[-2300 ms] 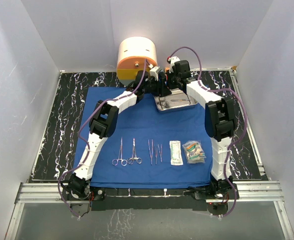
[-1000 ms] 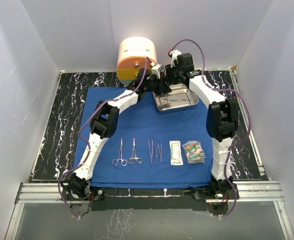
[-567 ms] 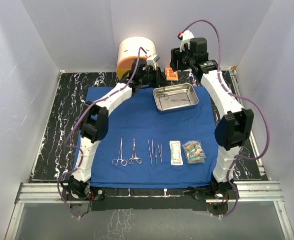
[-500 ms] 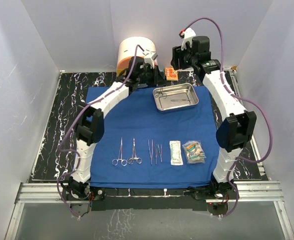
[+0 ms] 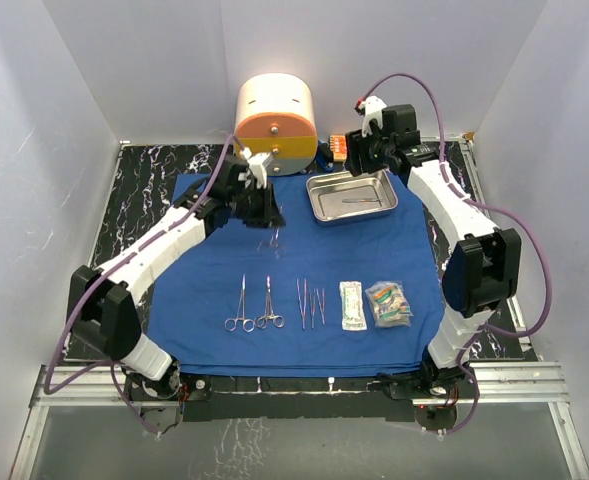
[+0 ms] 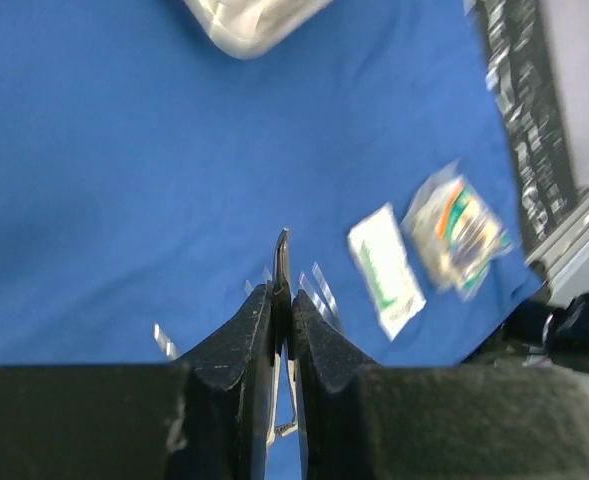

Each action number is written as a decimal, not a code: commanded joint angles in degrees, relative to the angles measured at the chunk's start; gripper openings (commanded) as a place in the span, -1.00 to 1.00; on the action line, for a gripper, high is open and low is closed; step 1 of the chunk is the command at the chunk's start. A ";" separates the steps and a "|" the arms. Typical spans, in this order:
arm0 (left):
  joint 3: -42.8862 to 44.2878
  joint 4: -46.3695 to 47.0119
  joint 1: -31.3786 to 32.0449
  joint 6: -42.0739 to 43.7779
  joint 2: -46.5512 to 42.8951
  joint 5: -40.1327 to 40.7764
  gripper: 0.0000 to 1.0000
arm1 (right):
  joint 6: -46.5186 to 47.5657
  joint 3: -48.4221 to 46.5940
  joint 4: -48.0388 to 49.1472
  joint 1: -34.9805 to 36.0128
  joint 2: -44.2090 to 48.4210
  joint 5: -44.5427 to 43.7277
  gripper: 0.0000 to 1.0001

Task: Open and lay out the surgical kit
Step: Place the medical item in the surgical kit.

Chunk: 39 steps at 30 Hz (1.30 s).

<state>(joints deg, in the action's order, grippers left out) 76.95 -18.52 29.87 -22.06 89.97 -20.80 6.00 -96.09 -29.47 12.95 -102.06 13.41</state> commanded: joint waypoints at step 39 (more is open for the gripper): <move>-35.96 -1.87 -2.43 -7.56 -13.19 7.97 -1.00 | 0.67 9.27 4.50 -0.43 6.32 2.33 0.01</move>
<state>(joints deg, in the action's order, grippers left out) 41.12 -20.73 27.88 -30.65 76.34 -12.84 7.25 -87.15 -27.92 12.95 -96.38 14.04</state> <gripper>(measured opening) 0.094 0.503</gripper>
